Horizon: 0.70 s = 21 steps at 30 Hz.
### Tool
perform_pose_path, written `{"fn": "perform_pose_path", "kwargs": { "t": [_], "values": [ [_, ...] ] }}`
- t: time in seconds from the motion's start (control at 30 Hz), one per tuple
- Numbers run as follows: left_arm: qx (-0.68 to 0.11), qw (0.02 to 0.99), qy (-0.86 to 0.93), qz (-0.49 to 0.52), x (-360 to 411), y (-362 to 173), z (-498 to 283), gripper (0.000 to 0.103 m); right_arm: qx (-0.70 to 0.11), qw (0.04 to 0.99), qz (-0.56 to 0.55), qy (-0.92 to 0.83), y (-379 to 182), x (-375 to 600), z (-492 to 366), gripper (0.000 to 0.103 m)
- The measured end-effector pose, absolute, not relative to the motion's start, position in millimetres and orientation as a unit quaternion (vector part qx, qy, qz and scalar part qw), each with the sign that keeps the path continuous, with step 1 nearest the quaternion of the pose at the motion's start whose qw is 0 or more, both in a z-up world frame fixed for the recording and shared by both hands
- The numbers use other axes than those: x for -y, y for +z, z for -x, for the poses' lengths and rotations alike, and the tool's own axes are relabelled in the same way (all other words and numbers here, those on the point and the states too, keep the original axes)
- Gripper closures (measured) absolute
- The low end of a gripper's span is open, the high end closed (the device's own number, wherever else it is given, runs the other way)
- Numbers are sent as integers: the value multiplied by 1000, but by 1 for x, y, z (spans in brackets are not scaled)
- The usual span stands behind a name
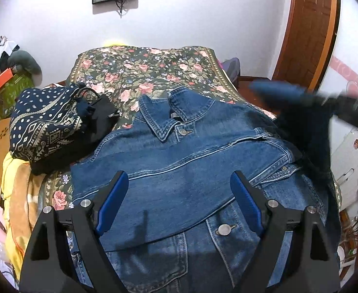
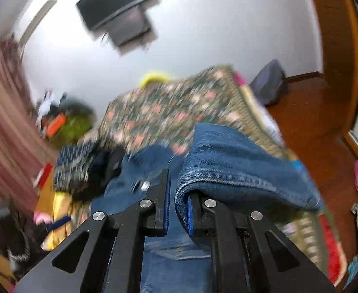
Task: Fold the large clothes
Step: 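Fold the held sleeve across the jacket with the right gripper and release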
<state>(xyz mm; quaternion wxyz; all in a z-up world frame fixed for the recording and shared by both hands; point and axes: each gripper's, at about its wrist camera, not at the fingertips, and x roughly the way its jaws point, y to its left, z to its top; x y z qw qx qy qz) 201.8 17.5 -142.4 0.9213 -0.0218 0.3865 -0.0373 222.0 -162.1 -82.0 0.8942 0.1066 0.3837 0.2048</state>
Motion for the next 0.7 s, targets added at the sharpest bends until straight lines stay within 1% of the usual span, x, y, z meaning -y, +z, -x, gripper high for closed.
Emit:
{"fn": "perform_pose_path", "kwargs": {
  "t": [0.1, 0.17, 0.2, 0.3, 0.37, 0.43, 0.5, 0.67, 0.7],
  "values": [
    [-387, 921, -37, 28, -23, -143, -199, 18, -441, 864, -89, 227, -115, 134, -225, 93],
    [-387, 921, -37, 33, -27, -143, -197, 18, -465, 854, -72, 221, -132, 123, -223, 93],
    [-386, 921, -36, 35, -29, -143, -196, 18, -471, 852, -65, 218, -137, 122, -221, 89],
    [-385, 921, -37, 40, -32, -143, -194, 18, -474, 853, -42, 216, -136, 123, -213, 89],
    [-387, 921, -37, 41, -32, -144, -194, 18, -477, 848, -44, 225, -130, 127, -208, 82],
    [-387, 921, -37, 40, -30, -145, -195, 18, -484, 843, -51, 232, -124, 131, -208, 68],
    [-386, 921, -37, 38, -28, -144, -195, 18, -475, 846, -53, 235, -115, 138, -202, 61],
    [-382, 923, -39, 28, -21, -142, -197, 18, -438, 870, -51, 222, -92, 146, -196, 59],
    [-382, 923, -38, 25, -19, -141, -198, 18, -430, 875, -53, 217, -88, 149, -196, 57]
  ]
}}
